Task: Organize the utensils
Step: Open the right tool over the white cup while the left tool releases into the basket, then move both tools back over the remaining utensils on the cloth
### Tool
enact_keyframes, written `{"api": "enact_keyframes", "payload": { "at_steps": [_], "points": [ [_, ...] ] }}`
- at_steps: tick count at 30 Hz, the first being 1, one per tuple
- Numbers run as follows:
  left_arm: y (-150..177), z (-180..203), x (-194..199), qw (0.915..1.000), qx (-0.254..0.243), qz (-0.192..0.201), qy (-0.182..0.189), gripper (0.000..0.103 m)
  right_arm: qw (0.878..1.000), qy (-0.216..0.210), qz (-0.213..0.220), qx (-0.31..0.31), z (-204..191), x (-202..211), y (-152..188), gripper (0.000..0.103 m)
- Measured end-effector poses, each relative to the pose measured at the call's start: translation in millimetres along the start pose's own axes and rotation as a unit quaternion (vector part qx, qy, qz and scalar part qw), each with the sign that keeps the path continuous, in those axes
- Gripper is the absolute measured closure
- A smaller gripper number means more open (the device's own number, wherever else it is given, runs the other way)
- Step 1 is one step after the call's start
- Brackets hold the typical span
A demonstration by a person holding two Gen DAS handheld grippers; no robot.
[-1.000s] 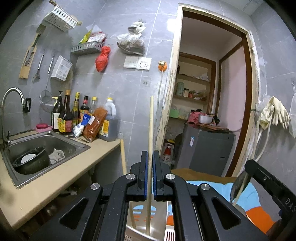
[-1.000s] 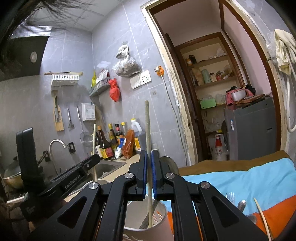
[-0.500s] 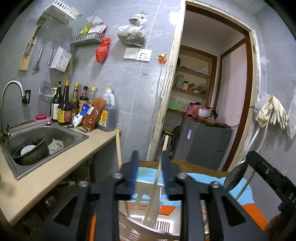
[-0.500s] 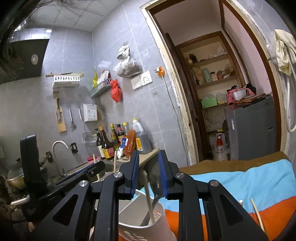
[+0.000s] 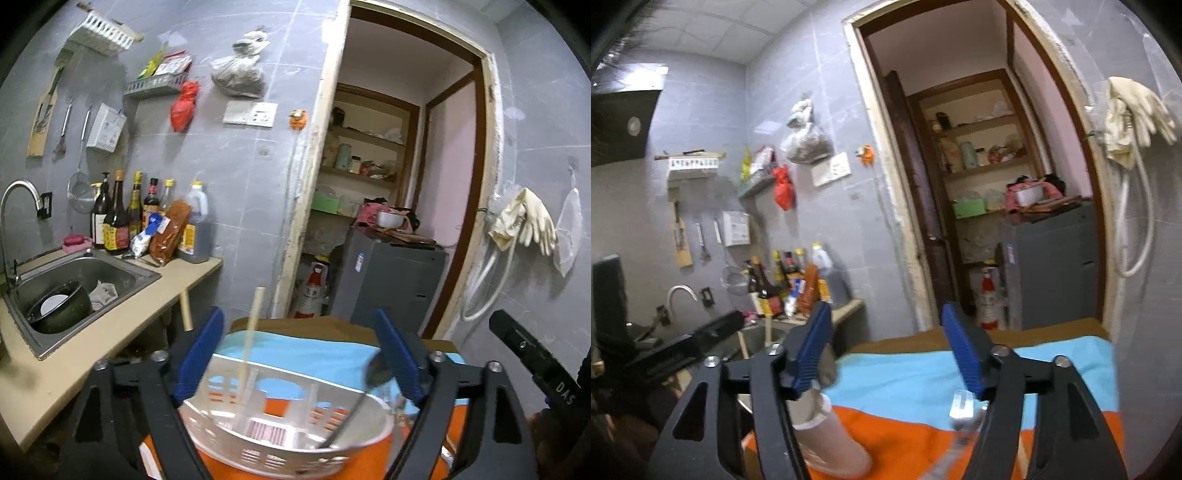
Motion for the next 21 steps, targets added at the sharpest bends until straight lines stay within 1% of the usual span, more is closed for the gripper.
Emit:
{"api": "enact_keyframes", "payload": {
  "at_steps": [1,2,6,9,13,17,21],
  "points": [
    [0.2,8.8,2.5,1.0000,-0.003,0.001,0.003,0.012,1.000,0.004,-0.001,0.001,6.2,4.2,-1.1,0.025],
    [0.9,18.5,5.0,1.0000,-0.006,0.002,0.006,0.010,1.000,0.011,-0.001,0.003,14.6,10.0,-3.4,0.023],
    [6.8,50.6,10.2,0.9996,-0.015,-0.001,0.023,0.007,0.999,0.032,-0.005,0.016,42.7,30.3,-11.2,0.014],
    [14.1,76.0,14.6,0.9991,-0.017,-0.004,0.038,0.007,0.999,0.042,-0.005,0.025,61.9,45.2,-15.2,0.001],
    [27.7,109.3,18.4,0.9977,-0.027,-0.016,0.060,0.007,0.998,0.059,-0.011,0.035,87.5,63.3,-16.1,0.000],
    [45.5,140.0,18.3,0.9952,-0.037,-0.036,0.083,0.007,0.996,0.075,-0.023,0.037,112.6,74.7,-11.3,0.000],
    [66.0,162.3,13.7,0.9925,-0.049,-0.058,0.096,0.007,0.994,0.087,-0.049,0.032,137.5,80.2,2.1,0.000]
  ]
}}
Point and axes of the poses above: each gripper's, at about its wrist camera, not at the fingertips, and x roughly against the way its jaws point, z to its right, y to its underside, the point moved 10 cm from there along -x, roughly the way its jaws point, and after that the axes turned 8 degrees about z, right-handed, at the moved point
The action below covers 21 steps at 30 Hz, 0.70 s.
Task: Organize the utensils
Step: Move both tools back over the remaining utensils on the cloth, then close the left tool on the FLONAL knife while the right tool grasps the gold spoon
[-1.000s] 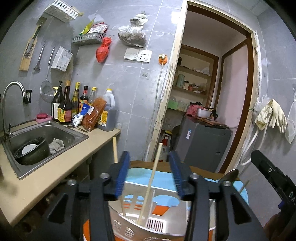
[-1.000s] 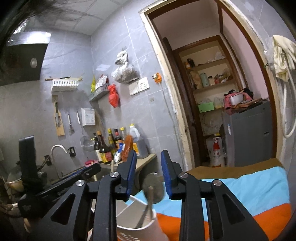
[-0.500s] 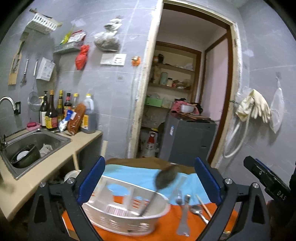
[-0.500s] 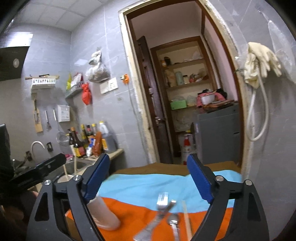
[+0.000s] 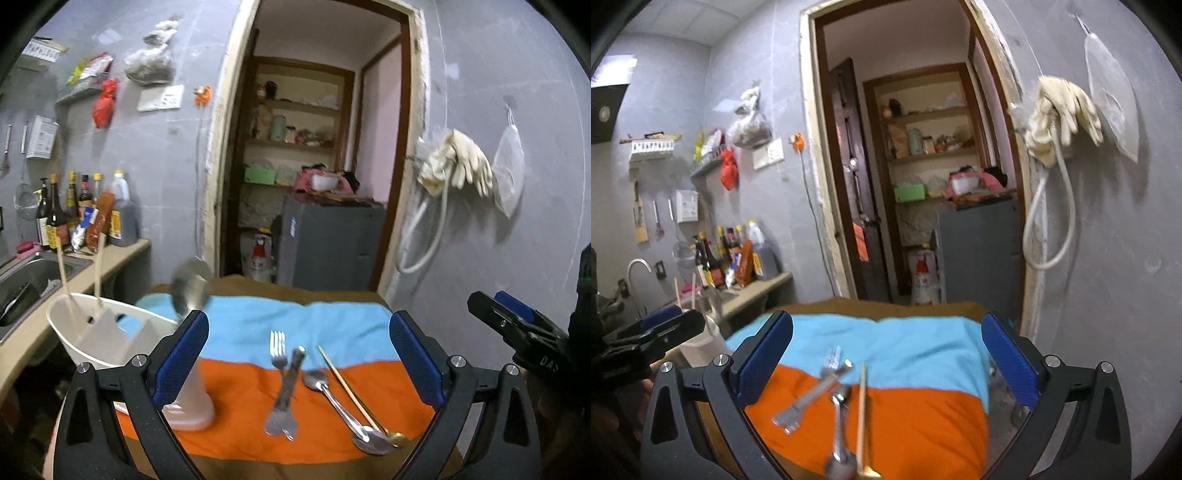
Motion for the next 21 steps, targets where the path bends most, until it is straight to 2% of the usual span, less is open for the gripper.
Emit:
{"api": "enact_keyframes", "payload": {
  "at_steps": [6,12,14,15,18,20,21],
  "points": [
    [34.1,11.9,-27.3,0.9991,-0.012,-0.041,-0.006,0.007,0.999,0.013,-0.049,-0.009,27.6,-9.3,34.7,0.000],
    [70.3,5.1,-55.8,0.9941,-0.023,-0.103,-0.024,0.007,0.993,0.012,-0.113,-0.037,41.8,-27.4,73.9,0.000],
    [78.9,1.1,-63.6,0.9917,-0.032,-0.120,-0.032,0.008,0.989,0.007,-0.140,-0.038,41.8,-34.4,85.9,0.006],
    [82.6,-0.3,-66.9,0.9908,-0.036,-0.126,-0.036,0.009,0.988,0.001,-0.149,-0.038,40.3,-37.3,89.5,0.014],
    [94.6,-2.7,-77.5,0.9882,-0.043,-0.142,-0.038,0.021,0.983,-0.007,-0.180,-0.029,35.3,-45.0,102.1,0.026],
    [105.0,-4.0,-85.8,0.9853,-0.051,-0.158,-0.040,0.034,0.980,-0.018,-0.197,-0.025,29.4,-49.4,110.4,0.032],
    [109.0,-4.9,-89.3,0.9842,-0.054,-0.164,-0.040,0.037,0.978,-0.022,-0.205,-0.022,26.6,-51.3,114.9,0.036]
  ]
}}
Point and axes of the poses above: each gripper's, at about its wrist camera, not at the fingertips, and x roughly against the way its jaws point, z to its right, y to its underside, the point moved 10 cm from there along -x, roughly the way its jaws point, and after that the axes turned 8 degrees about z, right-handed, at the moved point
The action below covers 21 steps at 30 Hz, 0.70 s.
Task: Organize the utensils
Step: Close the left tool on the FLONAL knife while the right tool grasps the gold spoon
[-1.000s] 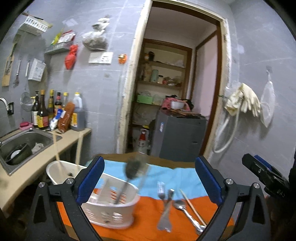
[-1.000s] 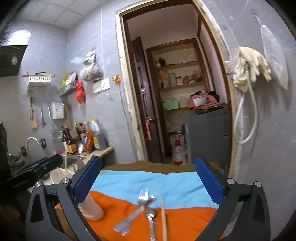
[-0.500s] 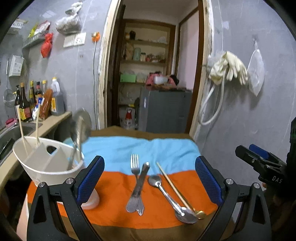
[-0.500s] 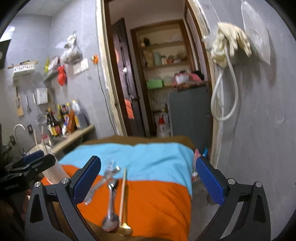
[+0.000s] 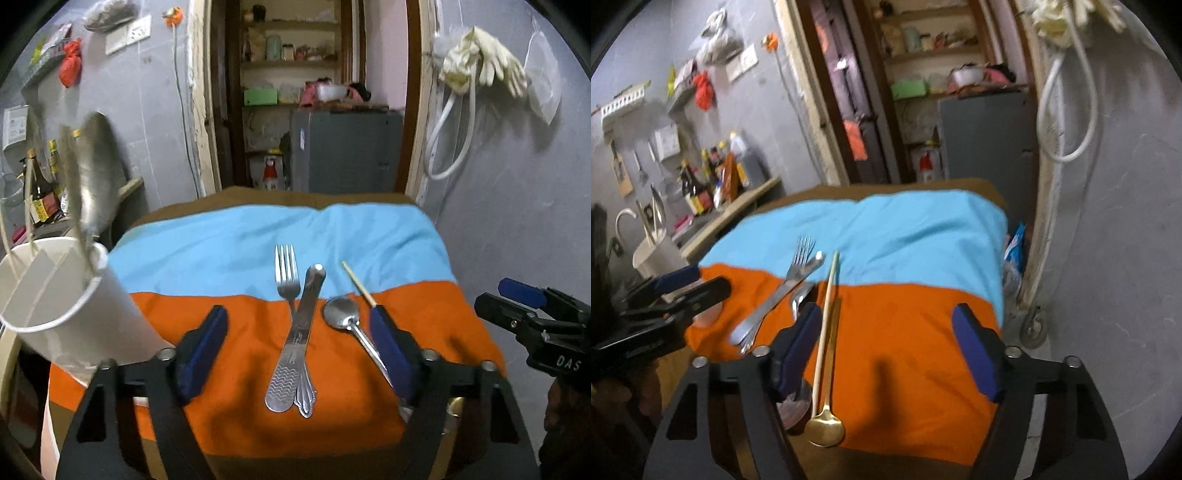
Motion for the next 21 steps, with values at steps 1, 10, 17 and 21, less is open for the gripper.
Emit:
{"api": "enact_keyframes", "payload": {
  "at_steps": [1,10,17,21],
  "points": [
    [2.7,0.0,-5.7,1.0000,-0.003,-0.008,-0.002,0.041,1.000,-0.004,-0.007,0.002,-2.2,-3.2,2.3,0.039],
    [26.1,-3.2,-54.7,0.9960,-0.021,-0.086,-0.004,0.068,0.996,-0.020,-0.079,0.031,-25.9,-27.4,36.8,0.062],
    [37.3,-16.2,-66.8,0.9935,-0.010,-0.114,-0.003,0.080,0.992,-0.005,-0.111,0.055,-26.9,-36.9,47.4,0.068],
    [39.2,-15.6,-64.9,0.9932,-0.002,-0.116,0.004,0.086,0.989,0.006,-0.118,0.087,-31.9,-41.9,50.1,0.068]
  ]
}}
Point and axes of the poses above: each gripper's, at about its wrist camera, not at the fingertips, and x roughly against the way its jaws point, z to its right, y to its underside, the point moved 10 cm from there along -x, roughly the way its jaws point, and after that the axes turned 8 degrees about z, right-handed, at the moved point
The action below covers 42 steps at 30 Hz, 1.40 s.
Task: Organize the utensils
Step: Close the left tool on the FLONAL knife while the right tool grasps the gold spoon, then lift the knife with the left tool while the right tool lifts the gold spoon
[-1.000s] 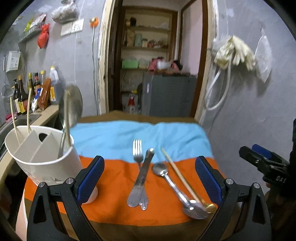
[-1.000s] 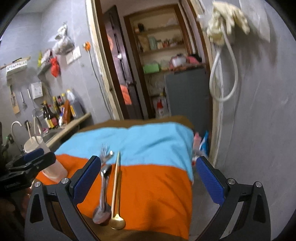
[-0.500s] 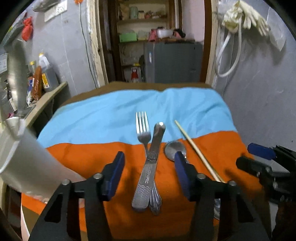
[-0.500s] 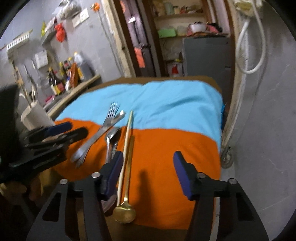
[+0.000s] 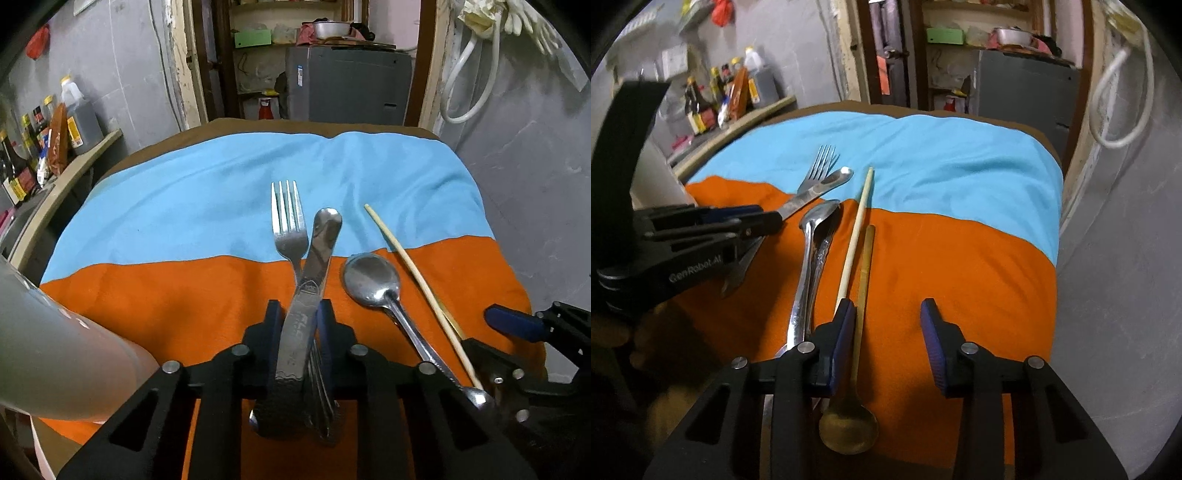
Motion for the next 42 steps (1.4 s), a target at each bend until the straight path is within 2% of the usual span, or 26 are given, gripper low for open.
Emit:
{"api": "enact_keyframes", "payload": {
  "at_steps": [3,5,7,9,16,20,28,35,42],
  "points": [
    [-0.3,-1.5,1.2,0.9998,0.018,-0.006,0.003,0.086,1.000,0.013,-0.005,0.022,-1.8,-2.7,-0.5,0.071],
    [0.7,-3.4,2.7,0.9992,0.037,-0.012,0.008,0.087,0.999,0.017,-0.006,0.031,-2.7,-3.8,-1.5,0.078],
    [1.5,-2.8,5.2,0.9985,0.051,-0.018,0.013,0.088,0.999,0.021,-0.006,0.030,-1.5,-4.0,-2.4,0.094],
    [4.2,-0.7,9.0,0.9978,0.057,-0.025,0.019,0.089,1.000,0.023,-0.005,0.020,2.8,-3.7,-3.0,0.097],
    [21.4,4.7,31.1,0.9953,0.079,-0.054,0.017,0.090,0.999,0.035,-0.005,-0.011,16.9,-1.8,-4.3,0.100],
    [22.7,2.4,29.9,0.9940,0.086,-0.066,0.015,0.089,0.999,0.035,-0.005,-0.006,16.6,-2.8,-5.7,0.099],
    [13.9,4.8,15.0,0.9955,0.053,-0.077,0.010,0.084,1.000,0.023,-0.006,-0.016,17.2,-6.6,-8.5,0.098],
    [12.4,1.7,11.8,0.9962,0.053,-0.069,0.006,0.089,1.000,0.022,-0.009,-0.018,16.4,-12.9,-13.4,0.097],
    [24.4,-3.8,32.6,0.9947,0.086,-0.055,0.011,0.089,0.999,0.030,-0.018,-0.025,18.0,-9.9,-9.8,0.099]
  ]
}}
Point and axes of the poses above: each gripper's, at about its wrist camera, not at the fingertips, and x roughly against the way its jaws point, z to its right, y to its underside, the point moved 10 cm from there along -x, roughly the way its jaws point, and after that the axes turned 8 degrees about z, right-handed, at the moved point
